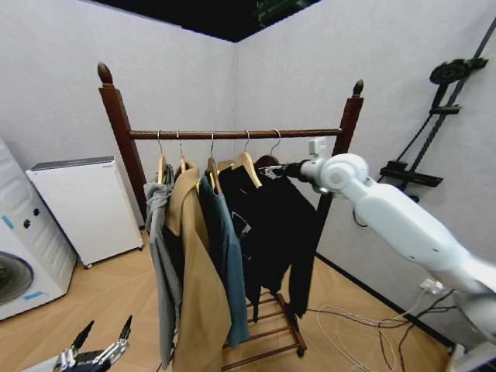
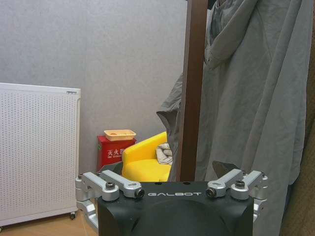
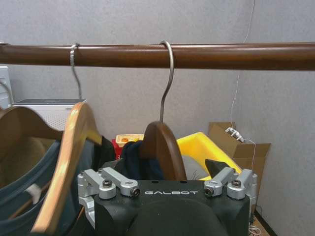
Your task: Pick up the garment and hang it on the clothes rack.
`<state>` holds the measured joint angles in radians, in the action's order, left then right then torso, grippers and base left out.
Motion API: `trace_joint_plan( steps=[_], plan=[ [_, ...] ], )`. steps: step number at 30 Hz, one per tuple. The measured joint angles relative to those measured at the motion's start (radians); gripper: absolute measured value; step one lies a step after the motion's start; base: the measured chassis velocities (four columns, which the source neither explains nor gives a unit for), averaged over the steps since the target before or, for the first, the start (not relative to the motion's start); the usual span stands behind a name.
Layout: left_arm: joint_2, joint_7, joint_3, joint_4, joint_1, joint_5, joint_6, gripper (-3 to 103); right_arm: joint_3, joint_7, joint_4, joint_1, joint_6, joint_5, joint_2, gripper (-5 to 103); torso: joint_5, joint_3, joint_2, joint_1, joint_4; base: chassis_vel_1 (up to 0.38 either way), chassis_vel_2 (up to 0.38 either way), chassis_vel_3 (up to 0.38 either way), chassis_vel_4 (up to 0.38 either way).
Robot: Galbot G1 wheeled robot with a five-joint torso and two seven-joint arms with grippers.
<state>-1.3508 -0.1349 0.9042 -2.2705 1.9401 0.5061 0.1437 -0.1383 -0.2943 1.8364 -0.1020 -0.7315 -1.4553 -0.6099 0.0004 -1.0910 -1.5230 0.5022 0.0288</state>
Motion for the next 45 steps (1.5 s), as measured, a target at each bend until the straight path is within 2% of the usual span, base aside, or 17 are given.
trace_joint_plan(
  steps=[5, 7, 9, 11, 12, 13, 16, 17, 18, 20, 21, 23, 25, 27, 34, 39, 45],
  plan=[
    [0.0, 0.0, 0.0, 0.0, 0.0, 0.0, 0.0, 100, 0.095, -0.009, 0.129, 0.131, 0.045, 0.004, 0.115, 99, -0.0001, 0.0, 0.0, 0.0, 0.0004, 0.0, 0.0, 0.0, 0.0],
    [0.0, 0.0, 0.0, 0.0, 0.0, 0.0, 0.0, 100, 0.192, -0.052, 0.236, 0.238, 0.071, 0.029, 0.179, 100, -0.0002, 0.0, 0.0, 0.0, 0.0007, 0.0, 0.0, 0.0, 0.0],
    [0.0, 0.0, 0.0, 0.0, 0.0, 0.0, 0.0, 100, 0.24, -0.099, 0.276, 0.277, 0.056, 0.02, 0.185, 100, -0.0002, 0.0, 0.0, 0.0, 0.0005, 0.0, 0.0, 0.0, 0.0],
    [0.0, 0.0, 0.0, 0.0, 0.0, 0.0, 0.0, 100, 0.38, -0.263, 0.386, 0.385, 0.013, -0.052, 0.165, 100, -0.0007, 0.0, 0.0, 0.0, -0.0001, 0.0, 0.0, 0.0, 0.0],
    [0.0, 0.0, 0.0, 0.0, 0.0, 0.0, 0.0, 100, 0.38, -0.263, 0.386, 0.385, 0.013, -0.052, 0.165, 100, -0.0007, 0.0, 0.0, 0.0, -0.0001, 0.0, 0.0, 0.0, 0.0],
    [0.0, 0.0, 0.0, 0.0, 0.0, 0.0, 0.0, 100, 0.464, -0.343, 0.446, 0.473, 0.002, -0.073, 0.142, 100, -0.0008, 0.0, 0.0, 0.0, -0.0004, 0.0, 0.0, 0.0, 0.0],
    [0.0, 0.0, 0.0, 0.0, 0.0, 0.0, 0.0, 100, 0.612, -0.395, 0.517, 0.636, -0.002, -0.058, 0.1, 100, -0.0003, 0.0, 0.0, 0.0, -0.0004, 0.0, 0.0, 0.0, 0.0],
    [0.0, 0.0, 0.0, 0.0, 0.0, 0.0, 0.0, 100, 0.715, -0.395, 0.558, 0.751, -0.002, -0.026, 0.069, 100, -0.0005, 0.0, 0.0, 0.0, -0.0004, 0.0, 0.0, 0.0, 0.0],
    [0.0, 0.0, 0.0, 0.0, 0.0, 0.0, 0.0, 100, 0.715, -0.395, 0.558, 0.751, -0.002, -0.026, 0.069, 100, -0.0005, 0.0, 0.0, 0.0, -0.0004, 0.0, 0.0, 0.0, 0.0],
    [0.0, 0.0, 0.0, 0.0, 0.0, 0.0, 0.0, 100, 0.896, -0.354, 0.624, 0.98, -0.003, 0.058, -0.005, 100, 0.0, 0.0, 0.0, 0.0, -0.0002, 0.0, 0.0, 0.0, 0.0],
    [0.0, 0.0, 0.0, 0.0, 0.0, 0.0, 0.0, 100, 0.896, -0.354, 0.624, 0.98, -0.003, 0.058, -0.005, 100, 0.0, 0.0, 0.0, 0.0, -0.0002, 0.0, 0.0, 0.0, 0.0],
    [0.0, 0.0, 0.0, 0.0, 0.0, 0.0, 0.0, 100, 1.053, -0.269, 0.665, 1.184, -0.003, 0.178, -0.099, 100, -0.0004, 0.0, 0.0, 0.0, 0.0002, 0.0, 0.0, 0.0, 0.0],
    [0.0, 0.0, 0.0, 0.0, 0.0, 0.0, 0.0, 100, 1.103, -0.234, 0.67, 1.257, -0.003, 0.227, -0.141, 100, -0.0005, 0.0, 0.0, 0.0, 0.0003, 0.0, 0.0, 0.0, 0.0],
    [0.0, 0.0, 0.0, 0.0, 0.0, 0.0, 0.0, 100, 1.168, -0.192, 0.674, 1.401, -0.003, 0.299, -0.236, 100, -0.0004, 0.0, 0.0, 0.0, 0.0003, 0.0, 0.0, 0.0, 0.0],
    [0.0, 0.0, 0.0, 0.0, 0.0, 0.0, 0.0, 100, 1.179, -0.183, 0.671, 1.523, -0.004, 0.372, -0.34, 100, -0.0004, 0.0, 0.0, 0.0, 0.0, 0.0, 0.0, 0.0, 0.0],
    [0.0, 0.0, 0.0, 0.0, 0.0, 0.0, 0.0, 100, 1.167, -0.089, 0.666, 1.548, 0.048, 0.571, -0.387, 100, -0.0006, 0.0, 0.0, 0.0, 0.0, 0.0, 0.0, 0.0, 0.0],
    [0.0, 0.0, 0.0, 0.0, 0.0, 0.0, 0.0, 100, 1.157, -0.082, 0.637, 1.536, 0.091, 0.696, -0.421, 100, -0.0004, 0.0, 0.0, 0.0, -0.0002, 0.0, 0.0, 0.0, 0.0]
  ],
)
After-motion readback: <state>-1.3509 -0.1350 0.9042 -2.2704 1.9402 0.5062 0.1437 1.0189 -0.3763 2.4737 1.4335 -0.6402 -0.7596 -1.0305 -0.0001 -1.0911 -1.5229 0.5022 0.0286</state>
